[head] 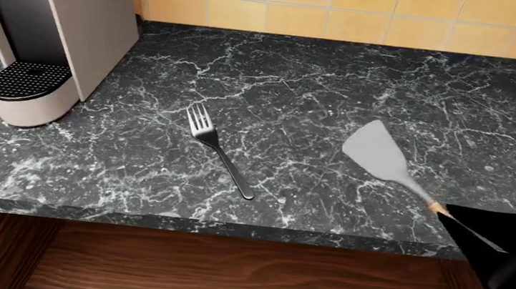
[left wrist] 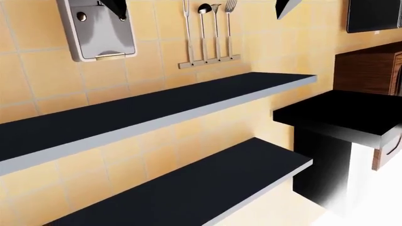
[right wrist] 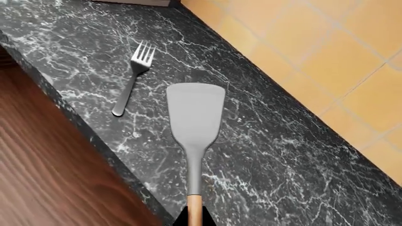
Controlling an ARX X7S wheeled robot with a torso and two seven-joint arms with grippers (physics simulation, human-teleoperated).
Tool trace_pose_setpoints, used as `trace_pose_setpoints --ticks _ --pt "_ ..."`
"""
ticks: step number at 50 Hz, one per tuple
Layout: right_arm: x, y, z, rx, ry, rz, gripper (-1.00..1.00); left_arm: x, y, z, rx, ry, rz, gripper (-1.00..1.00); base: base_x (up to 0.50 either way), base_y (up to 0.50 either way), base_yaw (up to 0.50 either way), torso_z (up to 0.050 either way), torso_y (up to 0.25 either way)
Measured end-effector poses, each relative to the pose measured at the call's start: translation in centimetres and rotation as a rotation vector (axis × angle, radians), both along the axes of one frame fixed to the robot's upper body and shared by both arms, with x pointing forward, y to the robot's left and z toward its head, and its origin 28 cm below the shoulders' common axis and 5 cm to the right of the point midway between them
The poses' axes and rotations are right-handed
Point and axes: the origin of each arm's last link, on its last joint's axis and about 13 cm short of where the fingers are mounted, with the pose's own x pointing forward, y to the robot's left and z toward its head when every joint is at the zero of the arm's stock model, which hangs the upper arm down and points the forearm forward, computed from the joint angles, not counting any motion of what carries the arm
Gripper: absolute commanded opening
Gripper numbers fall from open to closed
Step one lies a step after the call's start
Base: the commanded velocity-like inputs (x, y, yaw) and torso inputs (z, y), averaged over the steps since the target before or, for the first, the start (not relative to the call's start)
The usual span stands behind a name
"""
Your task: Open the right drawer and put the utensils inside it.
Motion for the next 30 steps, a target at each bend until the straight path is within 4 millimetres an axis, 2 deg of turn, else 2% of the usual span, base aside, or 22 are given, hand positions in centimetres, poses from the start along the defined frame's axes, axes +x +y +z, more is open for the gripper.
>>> trace_pose_setpoints --ticks 16,30 --pt "3.7 0.1 -0.7 -0.117 -0.072 0.146 -1.00 0.1 -0.1 -0.3 -0.006 0.004 0.000 1.00 0.00 0.00 0.00 0.000 0.000" --pt "5.1 1.0 -1.6 -0.189 -0.094 0.271 -1.00 0.0 -0.1 -0.4 -0.010 0.005 0.002 1.00 0.00 0.00 0.00 0.000 0.001"
